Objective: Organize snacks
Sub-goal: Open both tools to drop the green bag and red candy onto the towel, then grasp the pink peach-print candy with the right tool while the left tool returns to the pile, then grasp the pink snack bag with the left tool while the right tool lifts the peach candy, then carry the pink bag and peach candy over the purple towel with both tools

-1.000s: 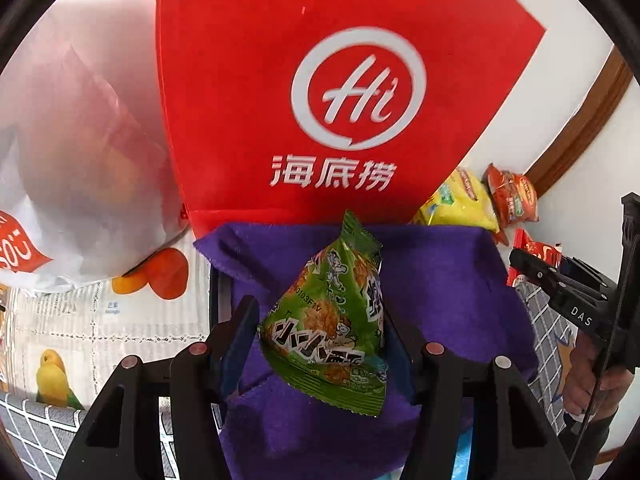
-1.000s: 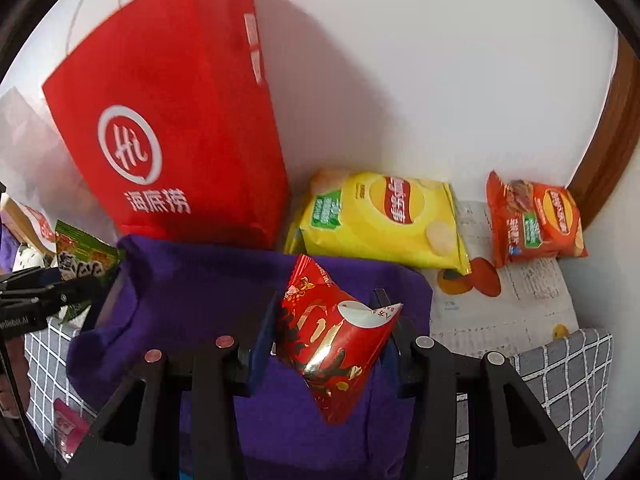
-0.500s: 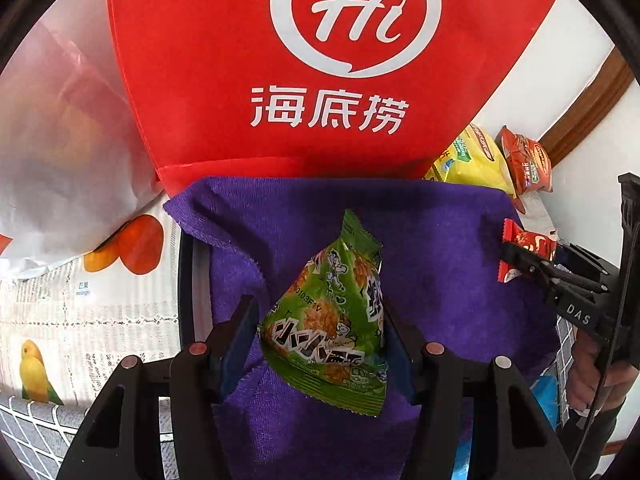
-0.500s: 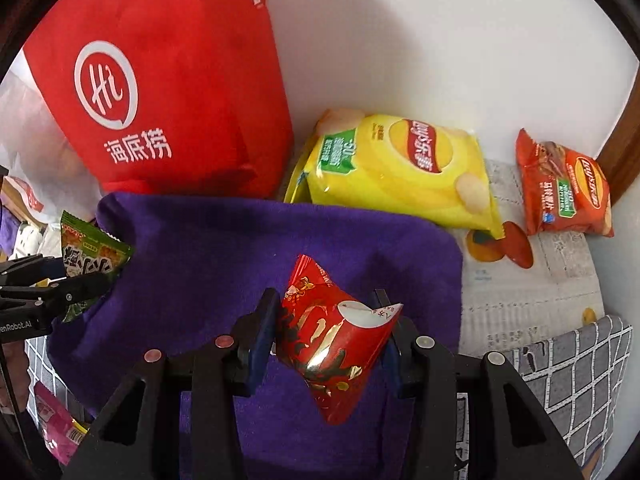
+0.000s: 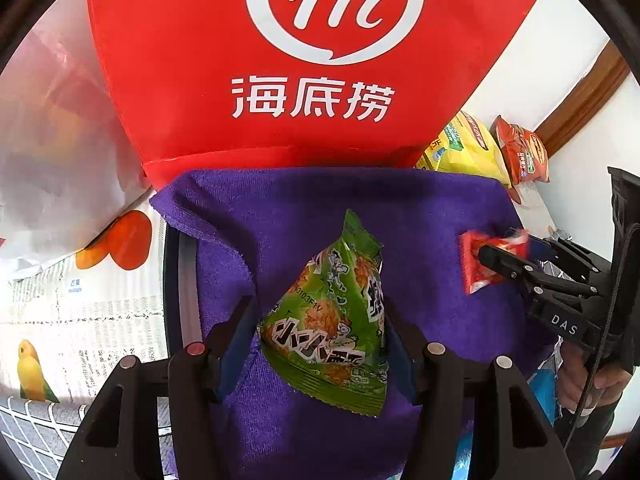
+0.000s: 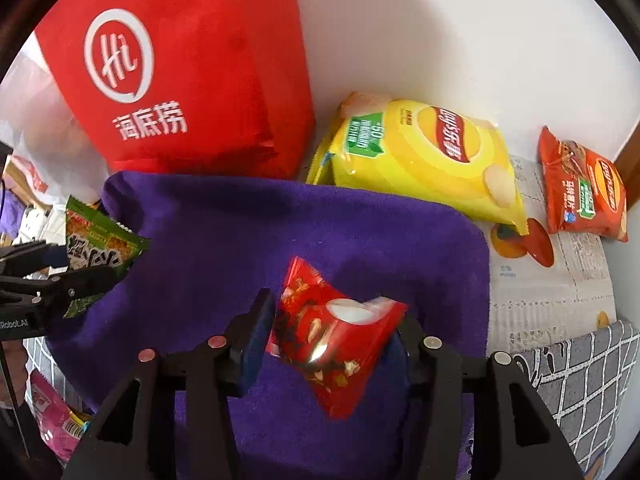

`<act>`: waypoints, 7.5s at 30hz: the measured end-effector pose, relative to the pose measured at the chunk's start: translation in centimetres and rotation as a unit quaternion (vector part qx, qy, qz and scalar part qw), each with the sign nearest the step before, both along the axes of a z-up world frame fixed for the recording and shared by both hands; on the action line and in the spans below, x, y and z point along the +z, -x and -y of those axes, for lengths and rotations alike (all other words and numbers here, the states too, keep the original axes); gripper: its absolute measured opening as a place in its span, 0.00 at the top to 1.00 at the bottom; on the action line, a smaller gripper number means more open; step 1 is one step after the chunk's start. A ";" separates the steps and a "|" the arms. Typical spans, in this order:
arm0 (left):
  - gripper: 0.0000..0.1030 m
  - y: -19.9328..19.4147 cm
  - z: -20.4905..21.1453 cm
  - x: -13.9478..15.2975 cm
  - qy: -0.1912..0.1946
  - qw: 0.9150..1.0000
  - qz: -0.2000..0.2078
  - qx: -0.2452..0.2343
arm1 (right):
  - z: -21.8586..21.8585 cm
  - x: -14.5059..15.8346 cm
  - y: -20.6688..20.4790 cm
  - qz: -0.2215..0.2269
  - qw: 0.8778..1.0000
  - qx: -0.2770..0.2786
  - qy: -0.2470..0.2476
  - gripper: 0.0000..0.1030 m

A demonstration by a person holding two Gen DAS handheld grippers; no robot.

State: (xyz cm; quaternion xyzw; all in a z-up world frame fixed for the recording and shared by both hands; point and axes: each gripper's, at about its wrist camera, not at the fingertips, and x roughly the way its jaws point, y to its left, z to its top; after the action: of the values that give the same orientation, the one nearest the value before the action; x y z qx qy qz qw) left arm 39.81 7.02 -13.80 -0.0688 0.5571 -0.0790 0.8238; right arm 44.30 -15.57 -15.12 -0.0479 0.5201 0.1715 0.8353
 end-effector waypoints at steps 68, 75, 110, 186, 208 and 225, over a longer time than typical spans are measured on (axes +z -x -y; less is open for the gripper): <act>0.26 22.1 0.3 8.2 0.031 0.995 0.091 -0.012 | 8.1 1.4 27.2 0.024 0.994 -0.099 -0.033 0.38; 0.26 24.0 -1.8 6.3 0.018 0.997 0.072 0.029 | 8.0 -1.4 25.1 -0.021 0.990 -0.106 -0.089 0.37; 0.28 18.7 0.6 0.0 -0.030 0.998 0.051 0.034 | 10.4 -1.9 26.9 0.060 0.993 -0.093 -0.045 0.66; 0.48 21.9 5.2 12.9 0.045 0.988 0.144 -0.022 | 7.5 13.1 25.0 0.144 0.986 -0.074 -0.048 0.69; 0.48 11.5 3.4 14.2 0.051 0.989 0.137 0.003 | 2.7 15.4 14.2 0.170 0.983 -0.044 -0.056 0.70; 0.48 5.6 1.2 9.6 0.050 0.993 0.102 0.021 | 0.9 11.2 6.7 0.129 0.989 -0.021 -0.061 0.70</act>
State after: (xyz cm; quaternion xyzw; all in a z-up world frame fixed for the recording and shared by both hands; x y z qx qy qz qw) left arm 34.21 5.83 -4.17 -0.1131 0.4636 -0.0963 0.8735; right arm 37.57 -16.49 -3.95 -0.0075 0.3971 0.1781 0.9003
